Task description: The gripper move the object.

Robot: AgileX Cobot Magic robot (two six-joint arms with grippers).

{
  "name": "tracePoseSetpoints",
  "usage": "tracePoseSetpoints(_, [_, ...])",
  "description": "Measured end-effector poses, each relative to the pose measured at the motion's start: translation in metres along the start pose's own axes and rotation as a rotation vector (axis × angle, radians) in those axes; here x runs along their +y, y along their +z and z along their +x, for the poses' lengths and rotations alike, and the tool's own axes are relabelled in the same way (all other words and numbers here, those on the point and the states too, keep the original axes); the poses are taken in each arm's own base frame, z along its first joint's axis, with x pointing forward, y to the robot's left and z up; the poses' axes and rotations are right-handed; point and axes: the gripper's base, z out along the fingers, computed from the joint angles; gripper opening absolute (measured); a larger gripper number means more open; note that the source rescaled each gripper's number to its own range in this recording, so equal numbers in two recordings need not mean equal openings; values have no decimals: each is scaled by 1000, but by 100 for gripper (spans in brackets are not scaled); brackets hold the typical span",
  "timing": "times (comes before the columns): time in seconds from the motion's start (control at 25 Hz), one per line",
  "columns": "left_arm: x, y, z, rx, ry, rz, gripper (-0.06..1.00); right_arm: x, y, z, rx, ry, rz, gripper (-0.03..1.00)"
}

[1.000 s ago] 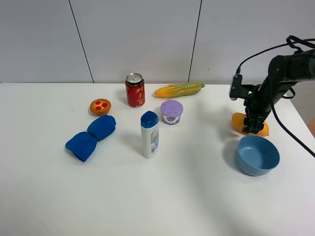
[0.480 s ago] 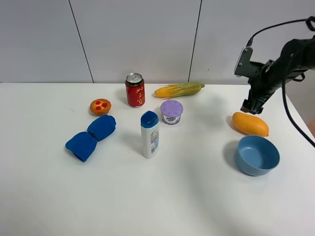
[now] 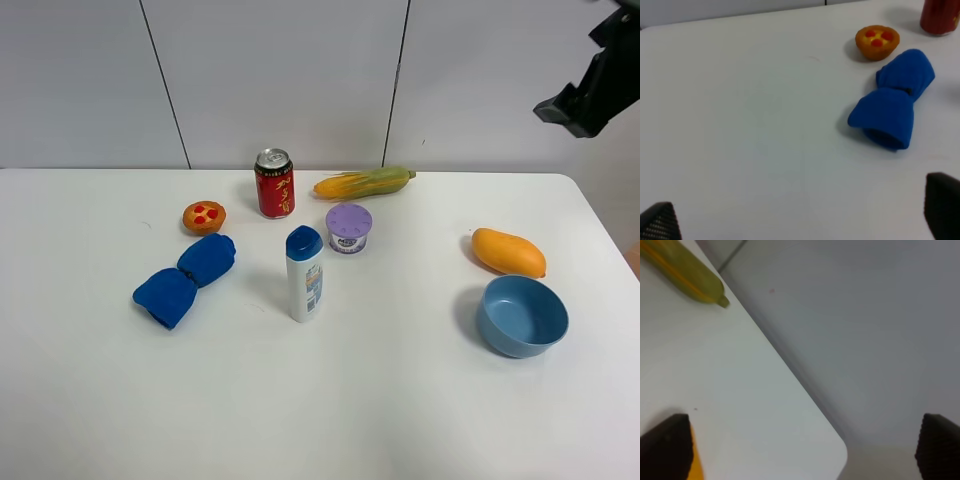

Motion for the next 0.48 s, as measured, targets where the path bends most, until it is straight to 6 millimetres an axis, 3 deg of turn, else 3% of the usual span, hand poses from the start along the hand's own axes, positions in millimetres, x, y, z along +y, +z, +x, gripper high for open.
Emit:
tracePoseSetpoints(0.24, [0,0,0,0,0,0,100,18,-105,-13,-144,112,-21,79])
tracePoseSetpoints(0.48, [0,0,0,0,0,0,100,45,-198,-5,-257,356,50,79])
